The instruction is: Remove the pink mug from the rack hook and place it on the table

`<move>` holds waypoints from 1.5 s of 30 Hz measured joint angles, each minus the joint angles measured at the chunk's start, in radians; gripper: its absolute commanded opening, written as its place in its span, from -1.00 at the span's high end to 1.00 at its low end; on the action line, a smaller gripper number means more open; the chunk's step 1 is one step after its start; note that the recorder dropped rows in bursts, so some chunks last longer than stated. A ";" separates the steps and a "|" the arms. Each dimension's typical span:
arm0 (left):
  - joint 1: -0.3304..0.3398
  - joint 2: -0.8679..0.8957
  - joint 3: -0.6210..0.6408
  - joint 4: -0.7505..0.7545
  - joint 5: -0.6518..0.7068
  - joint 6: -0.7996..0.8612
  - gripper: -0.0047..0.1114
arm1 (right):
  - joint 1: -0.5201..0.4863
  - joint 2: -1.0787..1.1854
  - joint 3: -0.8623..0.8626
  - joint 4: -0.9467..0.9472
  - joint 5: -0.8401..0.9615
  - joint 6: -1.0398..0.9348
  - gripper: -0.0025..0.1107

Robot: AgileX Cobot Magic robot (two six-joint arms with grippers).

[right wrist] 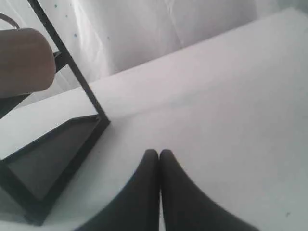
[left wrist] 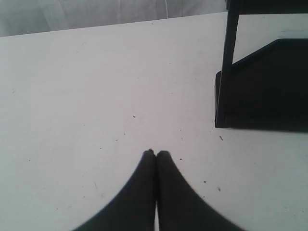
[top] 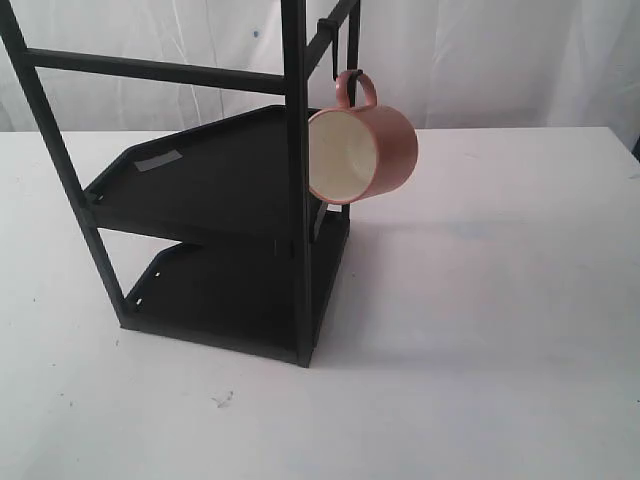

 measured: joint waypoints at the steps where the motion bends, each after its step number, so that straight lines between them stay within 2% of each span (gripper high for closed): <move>1: 0.000 0.000 0.000 0.000 0.000 0.000 0.92 | 0.000 0.000 0.000 -0.024 -0.024 -0.027 0.96; 6: 0.000 0.000 0.000 0.000 0.000 0.000 0.92 | 0.000 0.000 0.000 -0.163 -0.115 -0.154 0.96; 13: 0.000 0.000 0.000 0.000 0.000 0.000 0.92 | 0.000 0.000 0.000 -0.162 -0.233 -0.155 0.96; 16: 0.000 0.000 0.000 0.000 0.000 0.000 0.92 | 0.000 0.000 0.000 -0.149 -0.357 -0.155 0.96; 18: 0.000 0.000 0.000 0.000 0.000 0.000 0.92 | 0.000 -0.002 0.000 -0.142 -0.446 -0.104 0.96; 24: 0.000 0.000 0.000 0.000 0.000 0.000 0.92 | 0.000 -0.002 0.000 -0.116 -0.609 0.282 0.96; 30: 0.000 0.000 0.000 0.000 0.000 0.000 0.92 | 0.000 0.008 -0.003 -0.096 -0.781 0.318 0.96; 34: 0.000 0.000 0.000 0.000 0.000 0.000 0.92 | 0.000 0.107 -0.079 -0.114 -0.641 0.276 0.96; 45: 0.000 0.000 0.000 0.000 0.000 0.000 0.92 | 0.000 0.652 -0.470 -0.156 -0.002 -0.013 0.96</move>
